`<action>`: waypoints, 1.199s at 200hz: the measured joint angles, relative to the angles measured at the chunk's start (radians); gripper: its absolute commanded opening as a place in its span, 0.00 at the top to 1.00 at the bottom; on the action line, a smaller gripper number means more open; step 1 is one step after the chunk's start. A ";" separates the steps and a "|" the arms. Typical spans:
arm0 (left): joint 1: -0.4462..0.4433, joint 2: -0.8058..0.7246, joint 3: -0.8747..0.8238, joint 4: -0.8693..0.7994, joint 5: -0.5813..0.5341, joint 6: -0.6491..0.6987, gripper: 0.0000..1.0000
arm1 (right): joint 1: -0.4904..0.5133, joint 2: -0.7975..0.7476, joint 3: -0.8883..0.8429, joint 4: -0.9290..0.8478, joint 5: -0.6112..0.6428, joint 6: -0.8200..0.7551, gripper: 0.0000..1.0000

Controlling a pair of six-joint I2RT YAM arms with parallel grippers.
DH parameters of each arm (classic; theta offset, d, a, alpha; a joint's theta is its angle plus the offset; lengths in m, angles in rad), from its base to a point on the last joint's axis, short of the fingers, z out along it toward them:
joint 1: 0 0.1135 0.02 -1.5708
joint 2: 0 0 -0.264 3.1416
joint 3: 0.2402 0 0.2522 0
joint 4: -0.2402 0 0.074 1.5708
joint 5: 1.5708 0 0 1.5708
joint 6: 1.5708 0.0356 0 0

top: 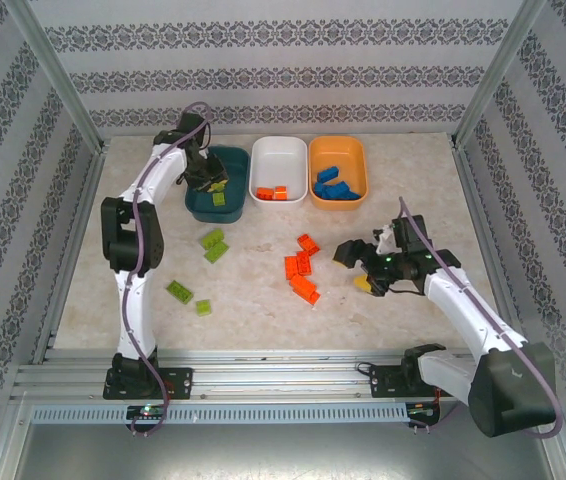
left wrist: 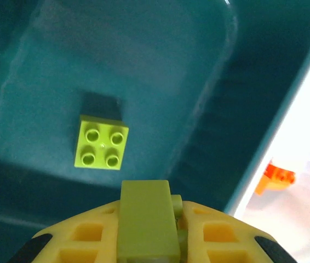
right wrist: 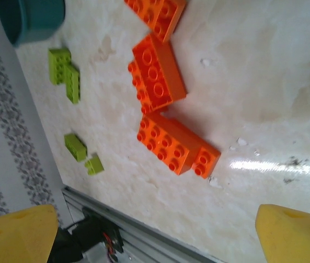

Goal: Sort the legos into containers by color

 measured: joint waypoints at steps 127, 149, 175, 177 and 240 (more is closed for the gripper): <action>-0.004 -0.136 -0.124 -0.133 -0.065 0.135 0.36 | 0.143 0.220 0.165 -0.027 0.089 -0.059 0.08; -0.026 -0.343 -0.332 -0.116 -0.087 0.204 0.39 | 0.151 0.255 0.185 -0.024 0.089 -0.072 0.09; -0.094 -0.537 -0.557 -0.095 -0.108 0.320 0.44 | 0.167 0.293 0.200 -0.018 0.087 -0.077 0.11; -0.098 -0.543 -0.566 -0.094 -0.110 0.327 0.44 | 0.169 0.296 0.201 -0.019 0.087 -0.079 0.11; -0.145 -0.557 -0.784 -0.066 -0.173 0.504 0.44 | 0.223 0.357 0.241 -0.016 0.077 -0.094 0.13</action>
